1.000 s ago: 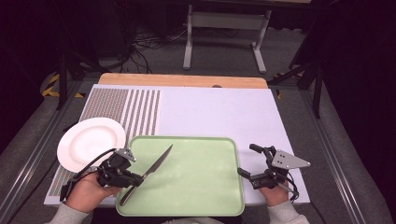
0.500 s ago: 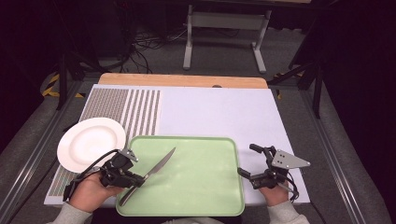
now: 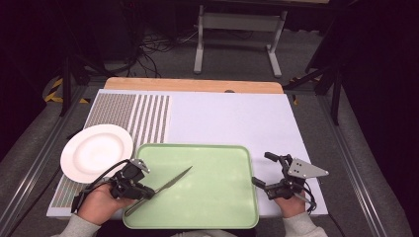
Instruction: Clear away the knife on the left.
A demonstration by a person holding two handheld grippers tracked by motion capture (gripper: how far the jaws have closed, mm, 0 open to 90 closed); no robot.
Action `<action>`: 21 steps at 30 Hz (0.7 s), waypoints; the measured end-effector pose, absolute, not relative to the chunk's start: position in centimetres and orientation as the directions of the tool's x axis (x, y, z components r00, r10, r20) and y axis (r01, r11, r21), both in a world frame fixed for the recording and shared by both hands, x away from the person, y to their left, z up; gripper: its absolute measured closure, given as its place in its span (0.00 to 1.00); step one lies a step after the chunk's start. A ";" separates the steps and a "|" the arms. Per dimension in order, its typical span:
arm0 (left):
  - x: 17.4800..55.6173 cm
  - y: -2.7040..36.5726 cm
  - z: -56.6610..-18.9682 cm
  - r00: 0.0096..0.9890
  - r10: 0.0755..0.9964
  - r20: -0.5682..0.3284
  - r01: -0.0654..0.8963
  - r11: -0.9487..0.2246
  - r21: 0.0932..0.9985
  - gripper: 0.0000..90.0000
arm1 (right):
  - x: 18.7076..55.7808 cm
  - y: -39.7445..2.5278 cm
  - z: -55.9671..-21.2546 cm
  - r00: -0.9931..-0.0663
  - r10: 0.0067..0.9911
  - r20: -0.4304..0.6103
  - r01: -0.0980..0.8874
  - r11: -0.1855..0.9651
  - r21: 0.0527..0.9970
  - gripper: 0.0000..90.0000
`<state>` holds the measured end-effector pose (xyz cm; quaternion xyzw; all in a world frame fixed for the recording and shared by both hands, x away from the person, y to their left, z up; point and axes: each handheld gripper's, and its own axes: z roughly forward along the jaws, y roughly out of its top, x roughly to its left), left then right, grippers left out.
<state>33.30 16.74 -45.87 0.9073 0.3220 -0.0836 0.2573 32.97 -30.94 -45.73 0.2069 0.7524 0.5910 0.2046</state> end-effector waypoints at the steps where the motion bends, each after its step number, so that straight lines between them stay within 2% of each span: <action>1: 33.3 16.8 -45.9 0.777 0.542 -0.319 0.629 -0.658 0.413 0.92 | 33.0 -30.9 -45.7 -0.831 0.553 -0.063 0.070 0.216 0.974 0.03; 19: 33.4 16.8 -46.2 0.777 0.564 -0.280 0.629 -0.675 0.386 0.86 | 32.9 -30.9 -45.7 -0.833 0.550 -0.062 0.069 0.214 0.974 0.03; 21: 33.4 16.8 -46.0 0.780 0.561 -0.277 0.624 -0.674 0.395 0.81 | 32.9 -30.9 -45.7 -0.833 0.550 -0.062 0.070 0.216 0.974 0.03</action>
